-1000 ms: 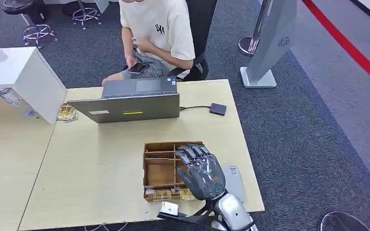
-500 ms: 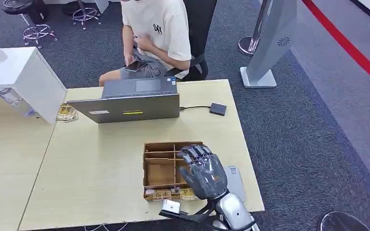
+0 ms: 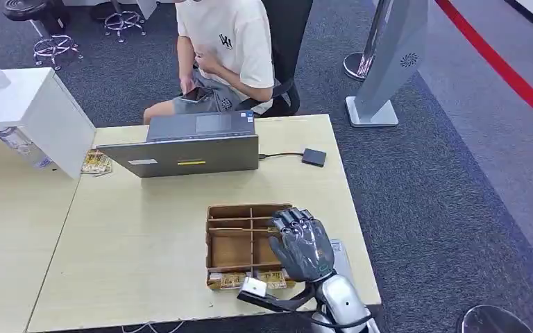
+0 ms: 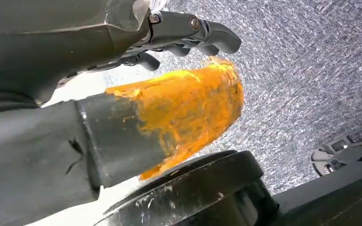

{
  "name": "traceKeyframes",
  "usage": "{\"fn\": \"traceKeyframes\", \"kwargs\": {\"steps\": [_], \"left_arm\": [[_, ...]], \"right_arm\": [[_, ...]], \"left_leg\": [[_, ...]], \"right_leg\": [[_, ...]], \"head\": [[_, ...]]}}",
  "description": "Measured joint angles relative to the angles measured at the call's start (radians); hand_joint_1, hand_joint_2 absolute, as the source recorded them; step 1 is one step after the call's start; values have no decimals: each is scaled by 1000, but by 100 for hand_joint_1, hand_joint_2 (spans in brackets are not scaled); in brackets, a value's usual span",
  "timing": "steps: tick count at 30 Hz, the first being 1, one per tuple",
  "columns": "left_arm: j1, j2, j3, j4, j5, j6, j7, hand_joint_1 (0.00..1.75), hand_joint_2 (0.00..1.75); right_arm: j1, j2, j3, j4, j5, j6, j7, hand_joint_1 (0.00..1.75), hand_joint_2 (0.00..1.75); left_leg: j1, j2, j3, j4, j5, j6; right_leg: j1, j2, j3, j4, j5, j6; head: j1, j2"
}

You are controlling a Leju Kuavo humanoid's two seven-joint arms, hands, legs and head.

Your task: Pass the card to the sensor for recognition and then transmit it.

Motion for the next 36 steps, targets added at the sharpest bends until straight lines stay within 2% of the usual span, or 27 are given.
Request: {"fn": "traceKeyframes", "kwargs": {"steps": [17, 21, 22, 31, 32, 36], "left_arm": [[-2, 0, 0, 0, -6, -8, 0, 0, 0], [-2, 0, 0, 0, -8, -8, 0, 0, 0], [-2, 0, 0, 0, -8, -8, 0, 0, 0], [-3, 0, 0, 0, -8, -8, 0, 0, 0], [-3, 0, 0, 0, -8, -8, 0, 0, 0], [-3, 0, 0, 0, -9, -8, 0, 0, 0]], "right_arm": [[-32, -13, -31, 65, 13, 0, 37, 84, 175], [-35, -16, -32, 77, 15, 0, 44, 87, 175], [-35, -16, -33, 81, 16, 0, 45, 94, 175], [-36, -17, -33, 82, 18, 0, 48, 94, 175], [-36, -17, -33, 82, 18, 0, 48, 119, 175], [-37, -18, -33, 85, 22, 0, 55, 119, 175]], "left_leg": [[0, 0, 0, 0, 0, 0], [0, 0, 0, 0, 0, 0], [0, 0, 0, 0, 0, 0], [0, 0, 0, 0, 0, 0], [0, 0, 0, 0, 0, 0], [0, 0, 0, 0, 0, 0]], "right_leg": [[0, 0, 0, 0, 0, 0], [0, 0, 0, 0, 0, 0], [0, 0, 0, 0, 0, 0], [0, 0, 0, 0, 0, 0], [0, 0, 0, 0, 0, 0], [0, 0, 0, 0, 0, 0]], "head": [[0, 0], [0, 0], [0, 0], [0, 0], [0, 0], [0, 0]]}}
